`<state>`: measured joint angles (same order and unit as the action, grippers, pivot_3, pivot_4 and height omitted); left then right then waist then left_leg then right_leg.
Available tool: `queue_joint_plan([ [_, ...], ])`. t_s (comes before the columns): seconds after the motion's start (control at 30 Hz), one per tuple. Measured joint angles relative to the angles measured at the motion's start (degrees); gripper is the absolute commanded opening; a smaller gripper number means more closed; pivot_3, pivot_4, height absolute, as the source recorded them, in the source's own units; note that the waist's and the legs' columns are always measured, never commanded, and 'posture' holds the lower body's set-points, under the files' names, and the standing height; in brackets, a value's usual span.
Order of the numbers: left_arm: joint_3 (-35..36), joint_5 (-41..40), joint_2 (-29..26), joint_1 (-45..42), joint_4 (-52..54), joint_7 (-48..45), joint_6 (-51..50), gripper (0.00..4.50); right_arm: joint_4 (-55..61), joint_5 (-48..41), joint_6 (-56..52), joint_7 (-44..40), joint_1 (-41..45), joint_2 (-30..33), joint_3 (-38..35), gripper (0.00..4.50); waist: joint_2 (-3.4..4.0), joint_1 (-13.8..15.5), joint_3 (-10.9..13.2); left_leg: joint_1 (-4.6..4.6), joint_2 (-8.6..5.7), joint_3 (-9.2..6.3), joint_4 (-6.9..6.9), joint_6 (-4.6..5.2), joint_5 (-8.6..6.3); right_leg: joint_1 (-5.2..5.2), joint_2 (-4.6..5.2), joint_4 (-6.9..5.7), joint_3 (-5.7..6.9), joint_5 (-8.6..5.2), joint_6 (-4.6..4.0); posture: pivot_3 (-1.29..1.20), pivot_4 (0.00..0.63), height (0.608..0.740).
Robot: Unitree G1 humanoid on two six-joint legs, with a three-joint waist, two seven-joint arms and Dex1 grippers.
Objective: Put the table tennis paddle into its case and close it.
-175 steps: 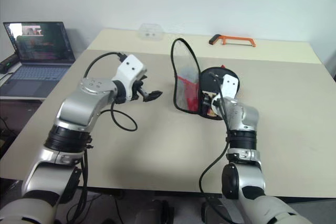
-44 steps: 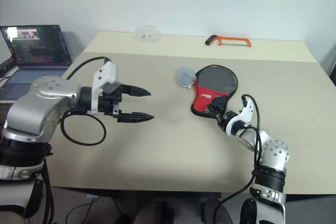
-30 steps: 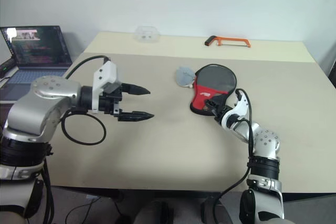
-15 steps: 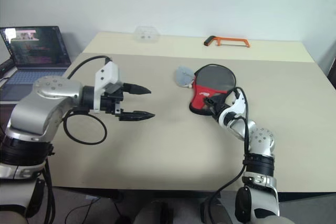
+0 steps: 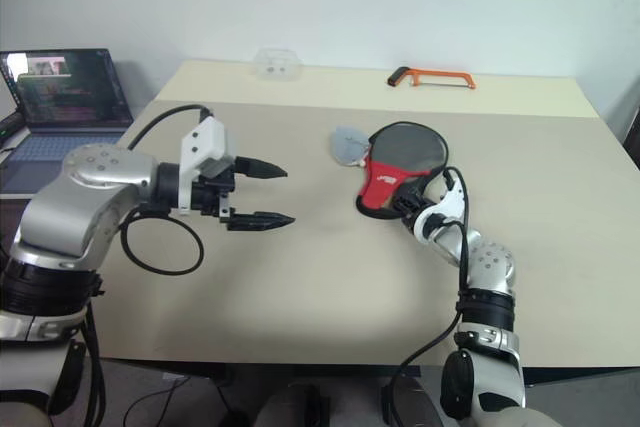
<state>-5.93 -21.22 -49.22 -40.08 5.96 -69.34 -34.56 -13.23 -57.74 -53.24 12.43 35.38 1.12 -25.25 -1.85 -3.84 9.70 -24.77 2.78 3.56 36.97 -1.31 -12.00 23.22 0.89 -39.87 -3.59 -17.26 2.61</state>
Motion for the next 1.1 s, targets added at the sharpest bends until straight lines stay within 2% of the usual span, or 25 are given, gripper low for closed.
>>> queue_joint_plan([
  [0.2,0.0,0.1,0.0,0.0,-0.1,0.0,0.1,4.5,4.7,-5.8,-7.4,1.3,-3.6,1.5,-1.7,0.02,0.0,0.5,0.0,-0.07,0.01,-0.03,-0.06,0.0,0.0,0.0,0.03,0.1,0.03,-0.06,-0.07,0.0,0.15,0.74],
  [0.33,-0.1,0.2,0.0,0.0,-0.5,-0.2,0.1,4.5,9.7,-11.7,-15.6,1.3,-8.5,5.5,-1.7,0.02,0.0,0.7,0.0,-0.16,0.01,-0.05,-0.13,0.01,-0.01,-0.03,0.05,0.36,0.06,-0.08,-0.07,0.0,0.15,0.74],
  [0.57,-1.5,1.1,0.7,-1.1,-2.7,-1.4,1.2,4.5,15.5,-18.9,-23.6,-1.6,-15.8,13.5,-0.4,0.02,-0.02,0.9,0.0,-0.21,-0.02,-0.06,-0.16,0.04,-0.03,-0.04,0.06,0.51,0.08,-0.08,-0.06,0.0,0.15,0.74],
  [0.73,-2.3,1.6,1.8,-3.0,-4.4,-2.5,2.5,4.5,20.1,-22.4,-26.0,-5.1,-21.5,19.4,1.5,0.02,-0.03,1.0,0.0,-0.21,-0.05,-0.06,-0.17,0.06,-0.04,-0.06,0.04,0.55,0.07,-0.08,-0.06,0.0,0.15,0.74],
  [1.1,-3.0,3.0,3.1,-4.3,-6.6,-4.1,3.9,4.5,28.6,-31.8,-24.3,-8.7,-32.9,27.5,5.7,0.02,-0.05,1.0,0.0,-0.23,-0.05,-0.08,-0.16,0.08,-0.05,-0.07,0.01,0.58,0.07,-0.08,-0.05,0.0,0.15,0.74],
])
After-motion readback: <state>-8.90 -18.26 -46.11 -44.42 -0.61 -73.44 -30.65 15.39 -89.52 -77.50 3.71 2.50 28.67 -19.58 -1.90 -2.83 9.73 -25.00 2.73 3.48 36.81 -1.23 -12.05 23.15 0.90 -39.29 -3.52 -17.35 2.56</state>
